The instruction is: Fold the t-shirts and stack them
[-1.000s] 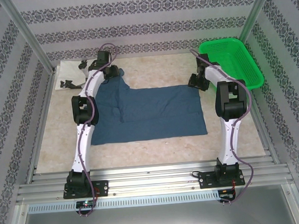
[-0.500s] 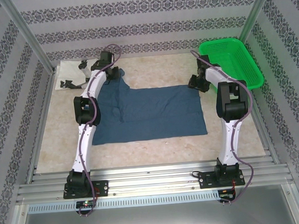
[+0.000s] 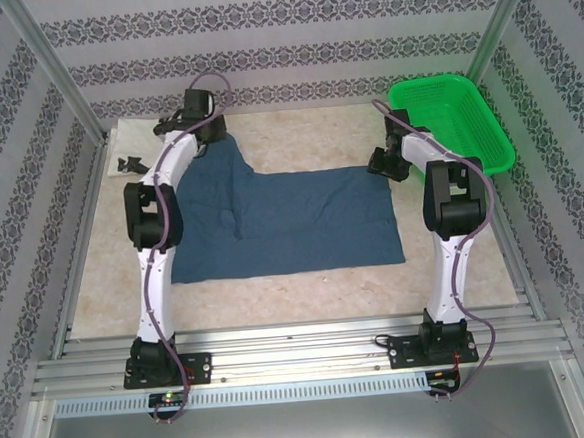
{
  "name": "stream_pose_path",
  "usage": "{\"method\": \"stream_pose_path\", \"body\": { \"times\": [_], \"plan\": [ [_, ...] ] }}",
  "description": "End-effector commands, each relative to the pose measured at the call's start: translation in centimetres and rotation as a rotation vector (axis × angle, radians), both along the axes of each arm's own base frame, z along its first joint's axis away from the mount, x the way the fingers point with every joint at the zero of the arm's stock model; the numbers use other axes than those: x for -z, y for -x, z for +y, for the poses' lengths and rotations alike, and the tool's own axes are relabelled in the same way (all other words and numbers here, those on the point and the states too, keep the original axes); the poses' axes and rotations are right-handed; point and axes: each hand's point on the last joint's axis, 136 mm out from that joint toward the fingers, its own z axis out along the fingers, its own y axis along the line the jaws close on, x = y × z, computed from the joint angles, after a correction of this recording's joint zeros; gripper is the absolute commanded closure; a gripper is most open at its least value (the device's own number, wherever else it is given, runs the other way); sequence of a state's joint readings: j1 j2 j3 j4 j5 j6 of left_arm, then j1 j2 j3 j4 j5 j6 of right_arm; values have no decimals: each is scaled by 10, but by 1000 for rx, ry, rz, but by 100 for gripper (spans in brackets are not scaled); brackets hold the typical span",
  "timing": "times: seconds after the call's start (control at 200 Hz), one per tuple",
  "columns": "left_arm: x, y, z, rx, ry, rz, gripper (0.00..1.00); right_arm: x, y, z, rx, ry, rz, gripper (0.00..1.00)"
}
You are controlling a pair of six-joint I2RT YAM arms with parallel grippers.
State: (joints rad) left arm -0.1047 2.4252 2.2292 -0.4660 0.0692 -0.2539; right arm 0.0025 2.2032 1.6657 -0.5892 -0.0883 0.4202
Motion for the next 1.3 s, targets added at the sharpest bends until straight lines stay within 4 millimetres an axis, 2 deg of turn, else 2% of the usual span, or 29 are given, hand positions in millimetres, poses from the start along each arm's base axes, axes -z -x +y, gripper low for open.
{"method": "stream_pose_path", "body": {
  "times": [0.0, 0.46, 0.634, 0.744, 0.994, 1.194, 1.294],
  "plan": [
    [-46, -11, 5, -26, 5, -151, 100, -13, 0, -2, 14, -1, -22, 51],
    [-39, -1, 14, -13, -2, -142, 100, -8, -4, -6, 39, 14, 7, 49],
    [-36, 0, 15, -11, 0, -137, 100, -18, -17, -13, 56, 51, -19, 49],
    [-36, 1, 17, -11, 4, -139, 100, -15, -23, -14, 51, 66, 9, 49],
    [-36, 2, 21, -12, 6, -138, 100, -8, -22, -16, 58, 73, 38, 53],
    [-36, 3, 20, -9, 18, -143, 100, -2, -23, -10, 34, 71, 74, 54],
    [-39, 4, 19, -4, 22, -145, 100, -6, -20, -7, 21, 88, 82, 55]
  ]
}}
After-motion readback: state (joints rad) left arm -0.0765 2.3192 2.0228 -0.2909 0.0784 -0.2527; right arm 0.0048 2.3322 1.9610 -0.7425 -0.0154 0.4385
